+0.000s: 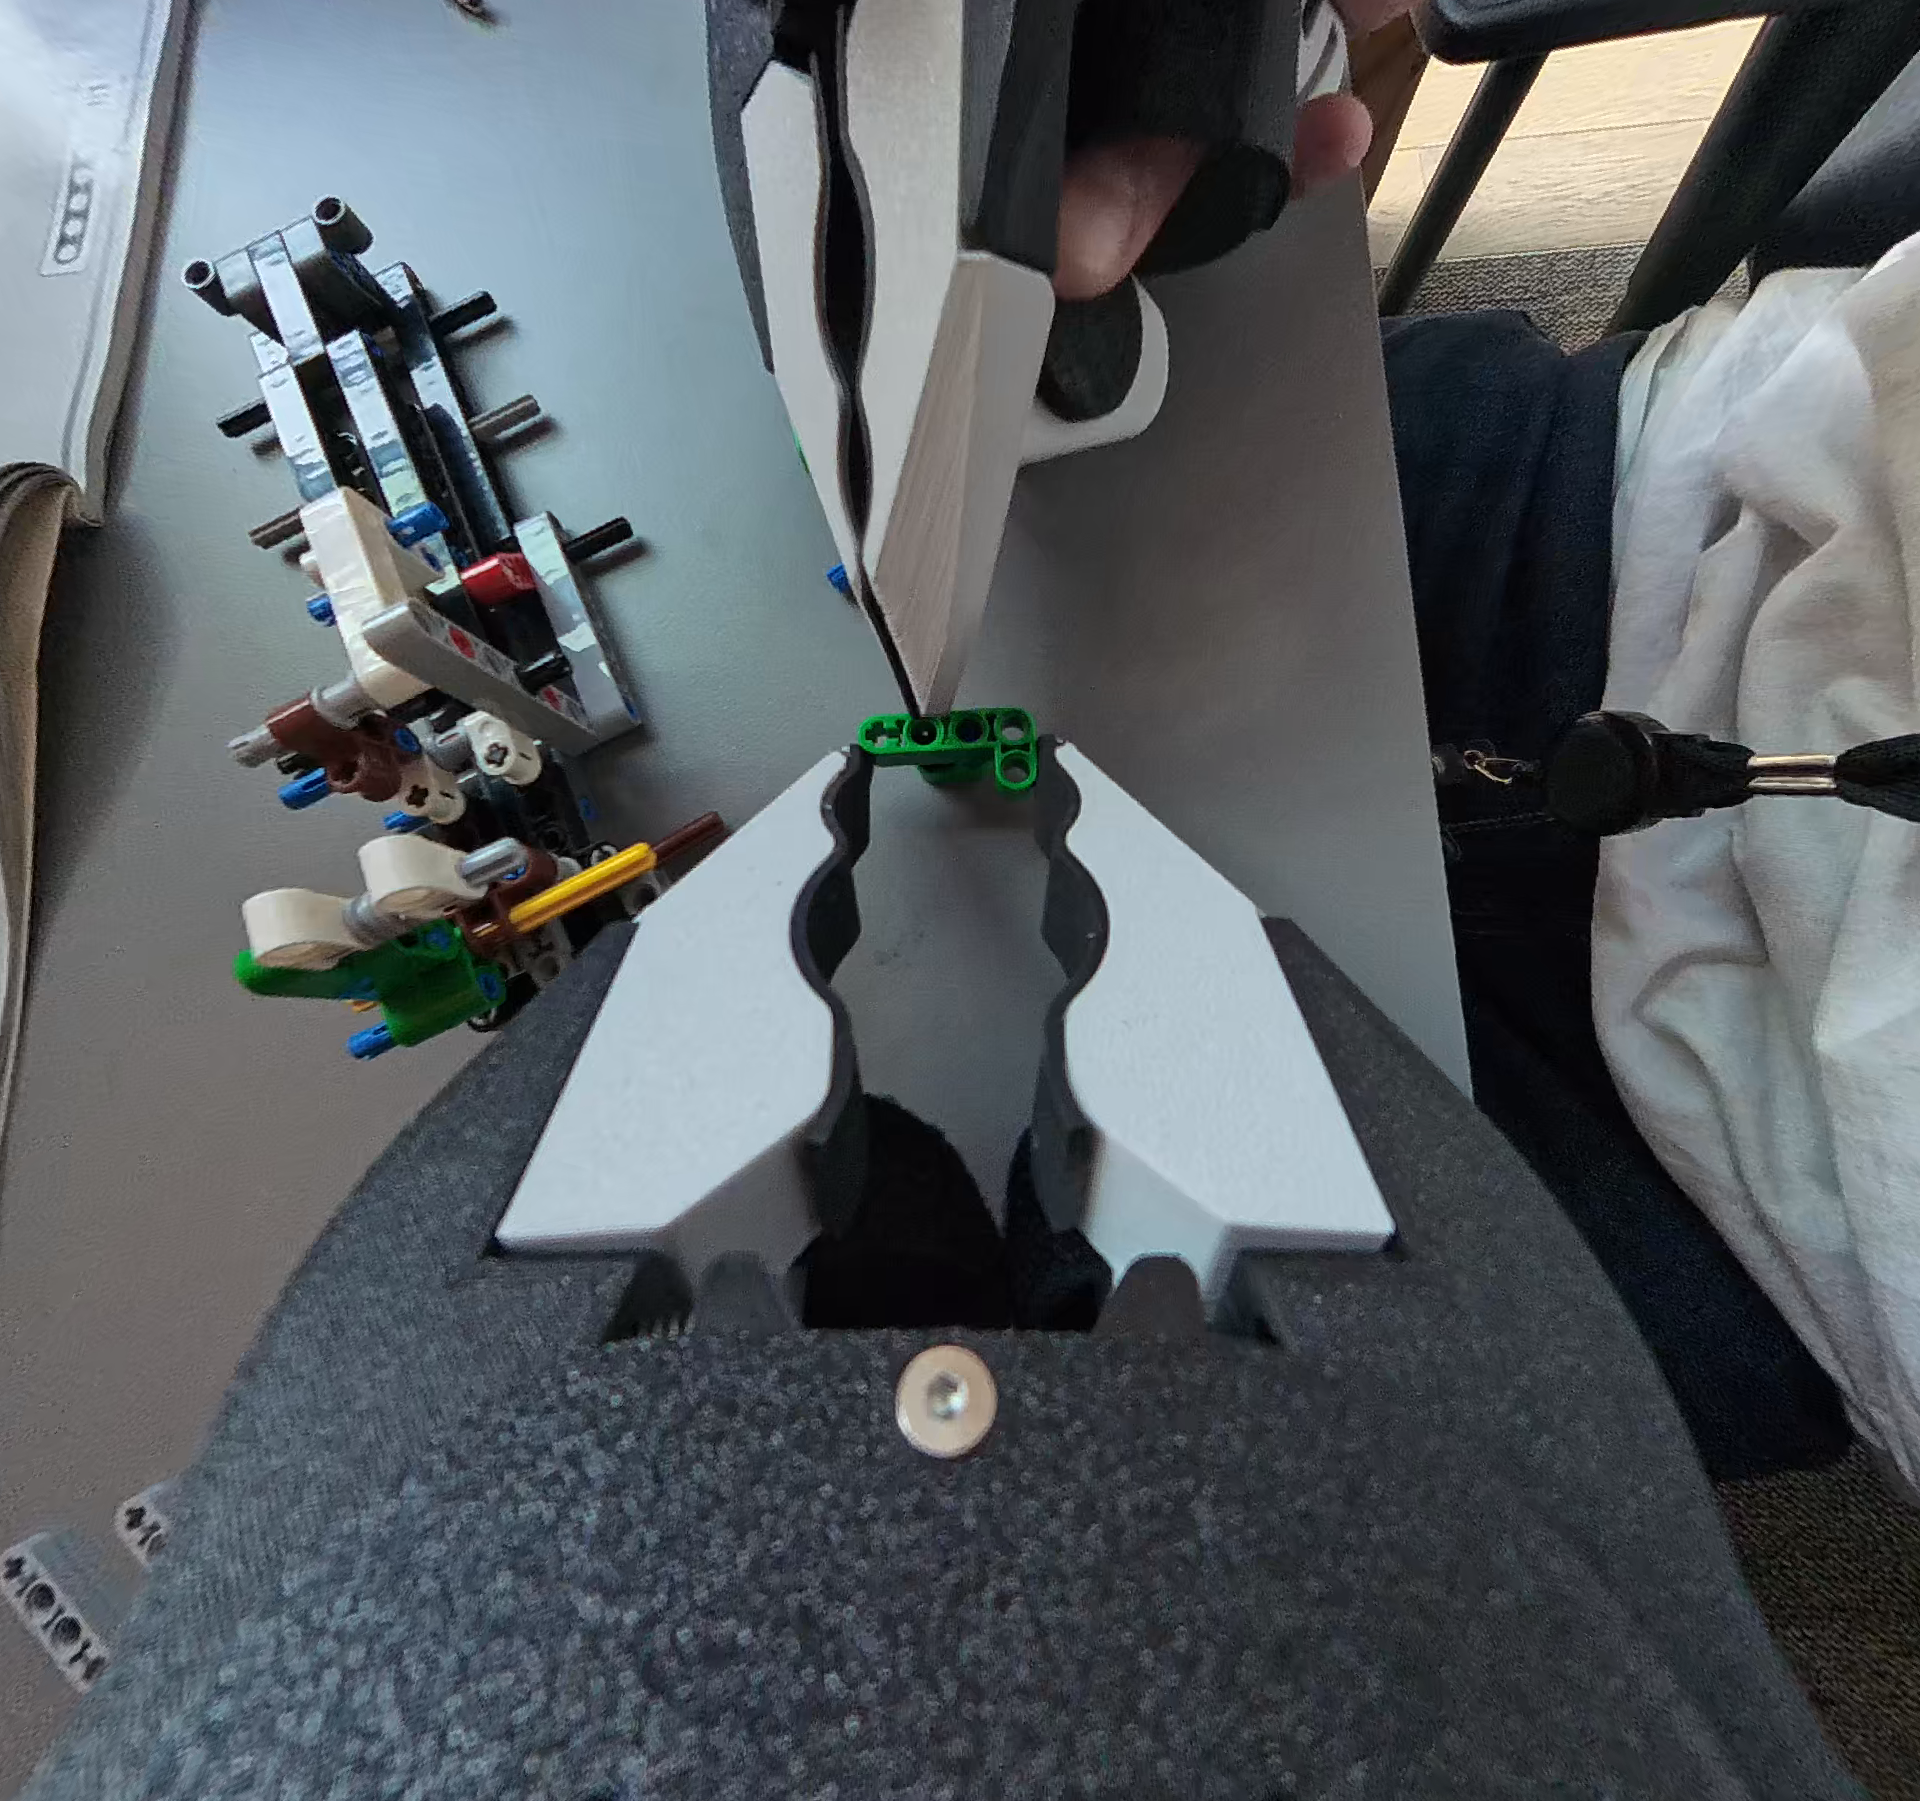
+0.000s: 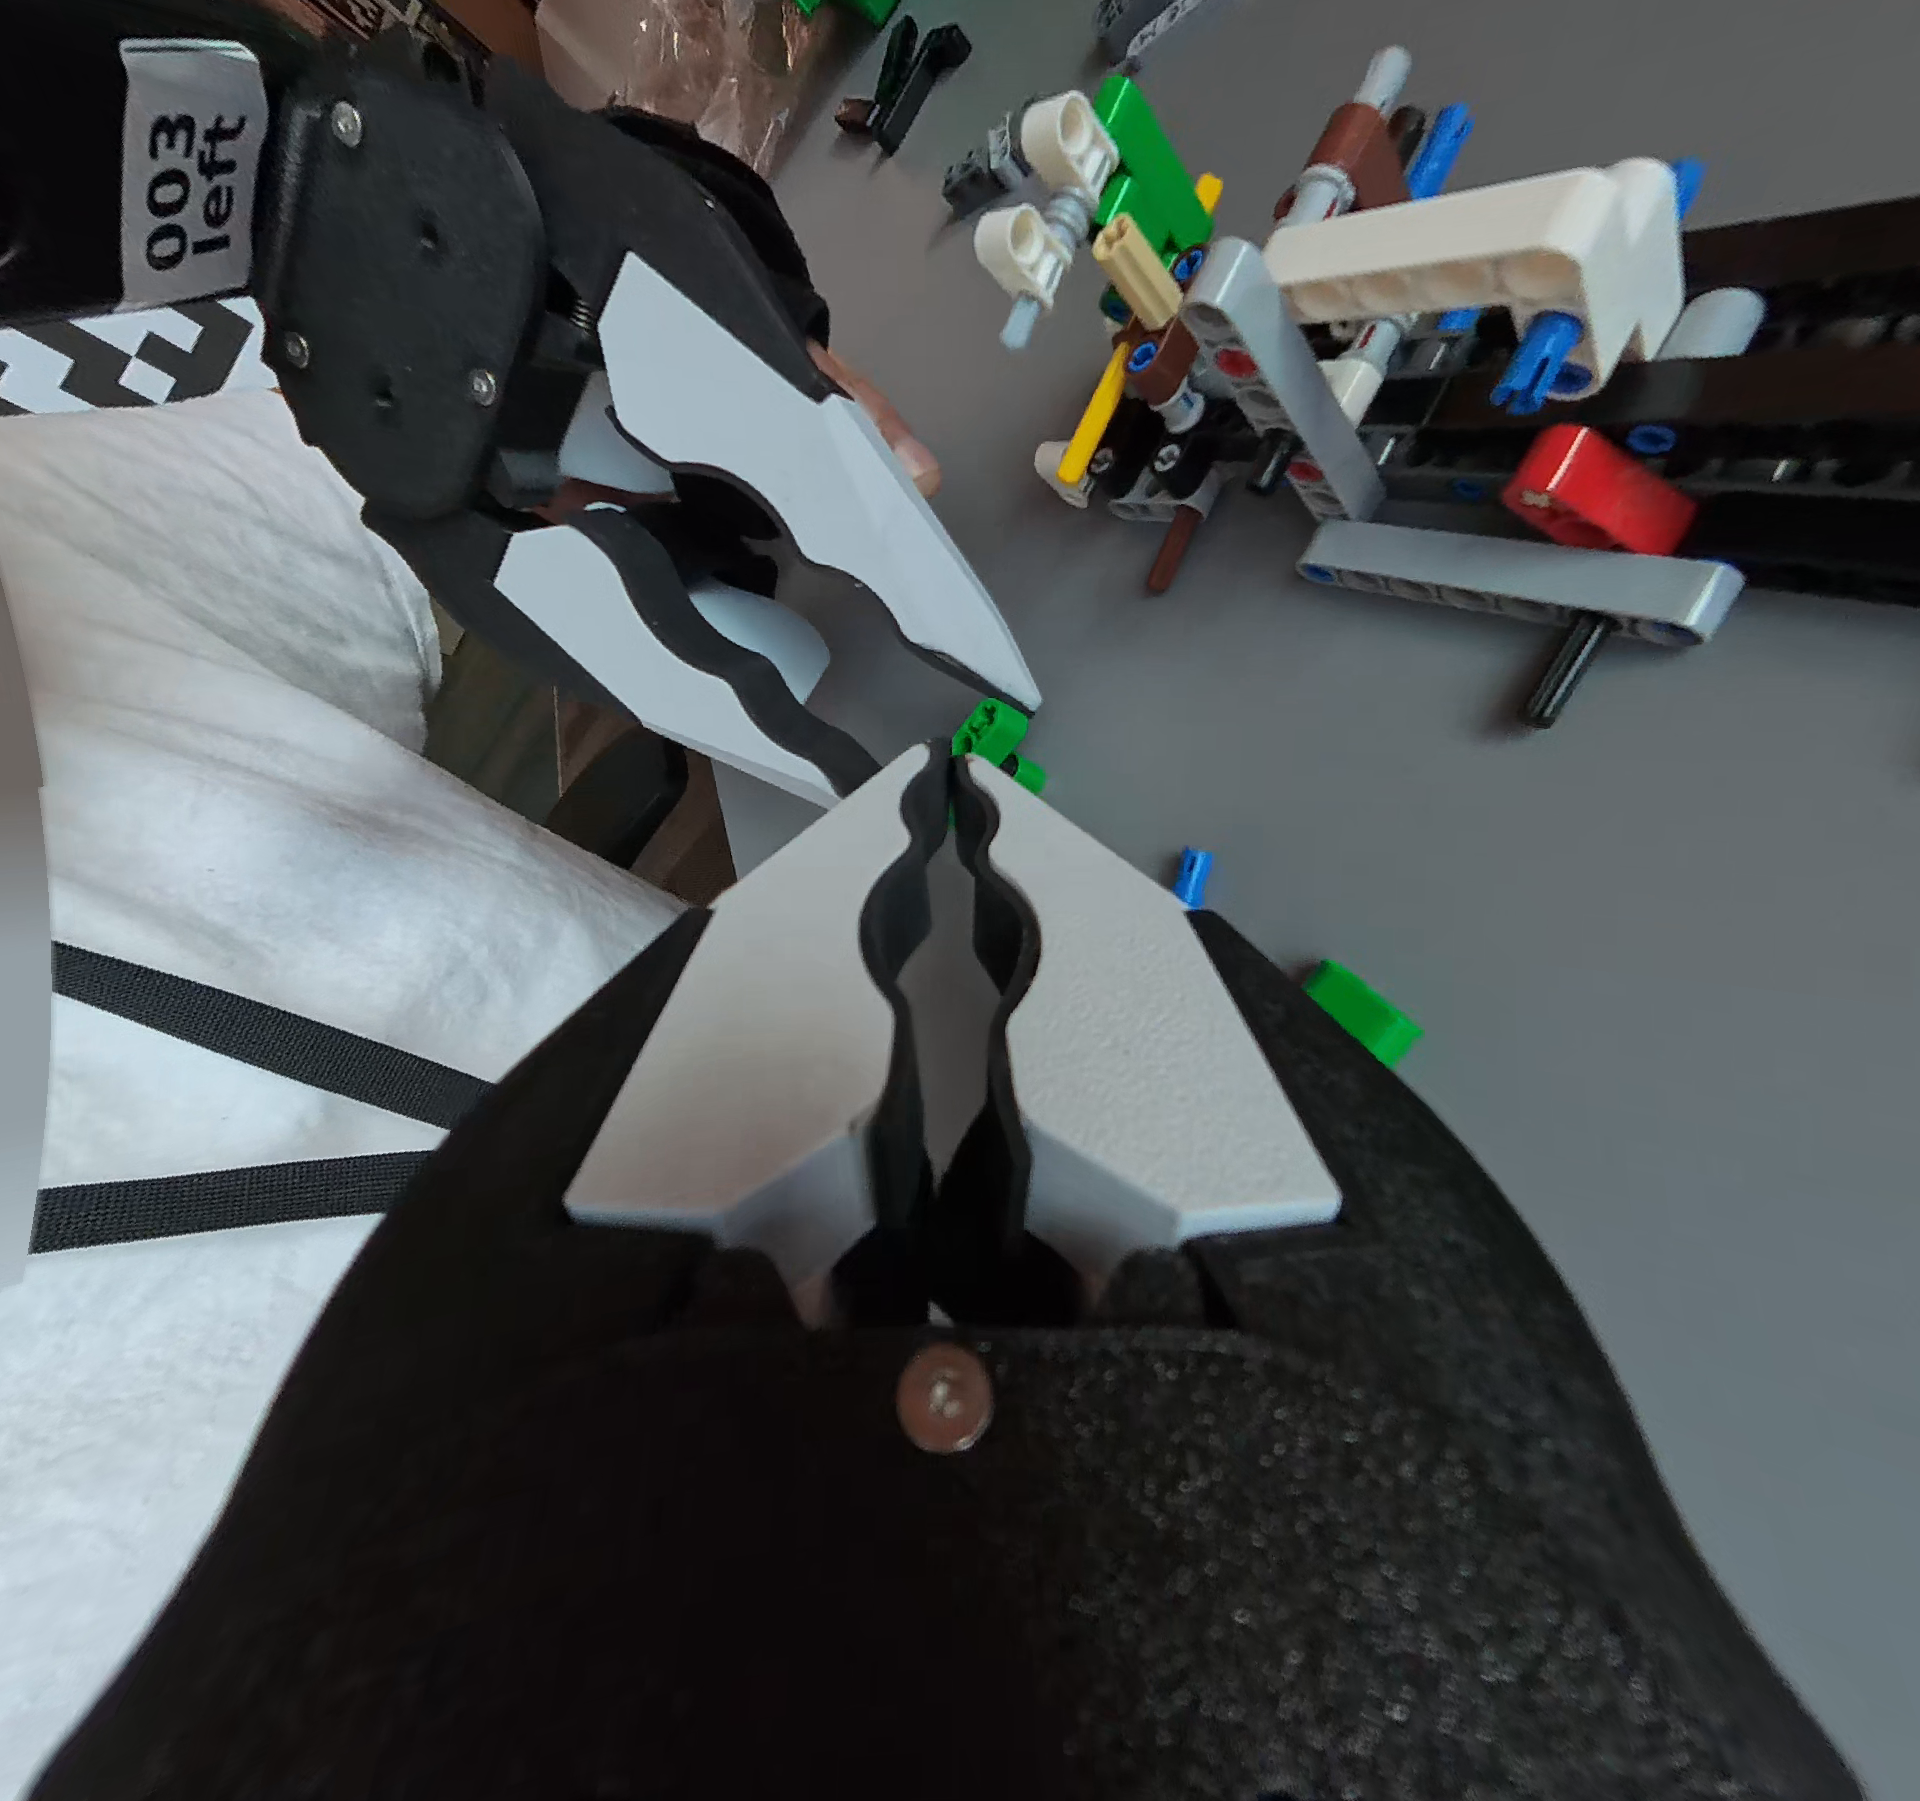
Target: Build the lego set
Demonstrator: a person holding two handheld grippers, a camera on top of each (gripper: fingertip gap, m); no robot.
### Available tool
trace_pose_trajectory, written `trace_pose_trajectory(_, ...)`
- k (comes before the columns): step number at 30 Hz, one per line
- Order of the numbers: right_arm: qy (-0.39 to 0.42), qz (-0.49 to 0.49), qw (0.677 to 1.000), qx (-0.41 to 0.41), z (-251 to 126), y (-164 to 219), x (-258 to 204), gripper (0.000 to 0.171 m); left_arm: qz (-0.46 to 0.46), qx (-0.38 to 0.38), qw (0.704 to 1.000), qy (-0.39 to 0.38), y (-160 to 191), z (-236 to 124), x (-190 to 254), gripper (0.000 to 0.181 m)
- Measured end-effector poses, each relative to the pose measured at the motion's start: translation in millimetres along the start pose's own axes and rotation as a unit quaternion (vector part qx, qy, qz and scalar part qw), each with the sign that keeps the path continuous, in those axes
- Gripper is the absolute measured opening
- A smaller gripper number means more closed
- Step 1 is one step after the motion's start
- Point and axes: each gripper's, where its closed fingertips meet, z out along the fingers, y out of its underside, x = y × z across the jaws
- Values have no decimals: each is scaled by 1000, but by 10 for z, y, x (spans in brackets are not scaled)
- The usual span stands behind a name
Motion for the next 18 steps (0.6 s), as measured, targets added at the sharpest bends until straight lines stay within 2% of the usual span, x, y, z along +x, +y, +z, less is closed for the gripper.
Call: trace_pose_trajectory(18,43,-21,999,-25,55,43,83,0,-32,-1,999,3,35,30,6,30)
